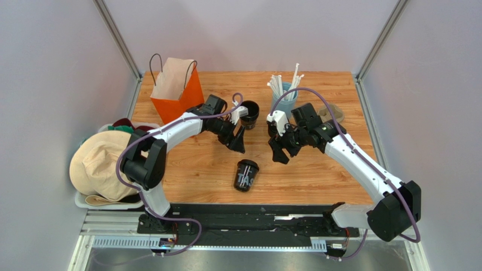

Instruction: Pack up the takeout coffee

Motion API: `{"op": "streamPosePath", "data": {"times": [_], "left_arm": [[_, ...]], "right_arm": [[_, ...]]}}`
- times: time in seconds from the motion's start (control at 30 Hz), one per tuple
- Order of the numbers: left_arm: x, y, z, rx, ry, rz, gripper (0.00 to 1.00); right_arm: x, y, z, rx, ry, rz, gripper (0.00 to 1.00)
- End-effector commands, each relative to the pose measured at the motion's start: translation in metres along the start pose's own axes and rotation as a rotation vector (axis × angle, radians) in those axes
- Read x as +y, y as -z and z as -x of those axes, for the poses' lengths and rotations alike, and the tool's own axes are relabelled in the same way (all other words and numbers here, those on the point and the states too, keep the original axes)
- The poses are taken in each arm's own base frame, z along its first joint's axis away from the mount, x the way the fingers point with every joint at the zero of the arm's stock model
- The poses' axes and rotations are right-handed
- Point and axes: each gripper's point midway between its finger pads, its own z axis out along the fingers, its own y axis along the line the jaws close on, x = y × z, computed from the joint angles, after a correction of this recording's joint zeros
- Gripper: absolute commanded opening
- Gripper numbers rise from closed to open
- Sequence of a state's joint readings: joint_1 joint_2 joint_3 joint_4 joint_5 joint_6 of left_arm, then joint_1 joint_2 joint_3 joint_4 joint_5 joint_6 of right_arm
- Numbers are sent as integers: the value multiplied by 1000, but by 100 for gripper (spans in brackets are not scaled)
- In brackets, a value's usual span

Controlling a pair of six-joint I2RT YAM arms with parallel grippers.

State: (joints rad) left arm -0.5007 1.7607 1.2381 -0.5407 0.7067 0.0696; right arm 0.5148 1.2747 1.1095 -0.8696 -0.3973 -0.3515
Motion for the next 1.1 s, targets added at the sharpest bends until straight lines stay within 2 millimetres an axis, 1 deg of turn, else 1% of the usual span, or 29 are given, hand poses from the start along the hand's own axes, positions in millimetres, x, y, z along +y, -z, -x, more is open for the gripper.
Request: {"op": "streamPosePath", "data": {"times": [0.0,0.07,0.2,0.27,0.3,0.4,0.47,0.5,0.57,0.6,0.63,0.67,0.7,0.73,0.8,0.83,0.97,1.0,1.07], "left_arm": [[-15,16,17,-57,-81,-16,84],[-14,19,17,-61,-89,-8,85],[-13,35,21,-96,-134,15,84],[-11,38,15,-95,-154,24,84],[-11,42,16,-103,-191,35,85],[-11,48,9,-98,-224,56,84],[-8,51,5,-93,-225,75,85],[-2,59,6,-107,-216,91,84],[5,66,4,-116,-195,99,84],[13,73,3,-130,-170,106,84],[16,75,1,-134,-157,105,83],[18,77,-1,-136,-158,101,83],[18,79,-6,-132,-158,100,81],[18,77,-14,-118,-158,95,79],[15,77,-19,-122,-179,89,79],[15,75,-26,-114,-173,90,79],[19,79,-25,-122,-168,121,79],[21,81,-24,-130,-159,123,79],[23,84,-21,-148,-146,125,79]], "right_arm": [[1,-1,13,-42,29,15,74],[4,-6,12,-36,45,47,74],[5,-15,15,-32,61,89,75],[7,-19,20,-45,72,112,75],[7,-24,21,-40,69,126,74],[12,-28,30,-63,98,182,73],[14,-35,34,-70,117,205,73],[15,-37,37,-79,125,209,73],[18,-45,42,-88,146,222,72],[19,-48,44,-89,153,226,70],[23,-50,50,-100,171,237,69],[24,-56,49,-87,169,249,68],[27,-59,53,-89,181,261,68],[33,-63,54,-82,198,271,67],[36,-71,59,-71,217,282,67],[39,-75,61,-65,241,284,67],[44,-88,65,-47,277,292,67],[47,-93,63,-34,280,303,67],[50,-97,60,-18,296,306,67]]}}
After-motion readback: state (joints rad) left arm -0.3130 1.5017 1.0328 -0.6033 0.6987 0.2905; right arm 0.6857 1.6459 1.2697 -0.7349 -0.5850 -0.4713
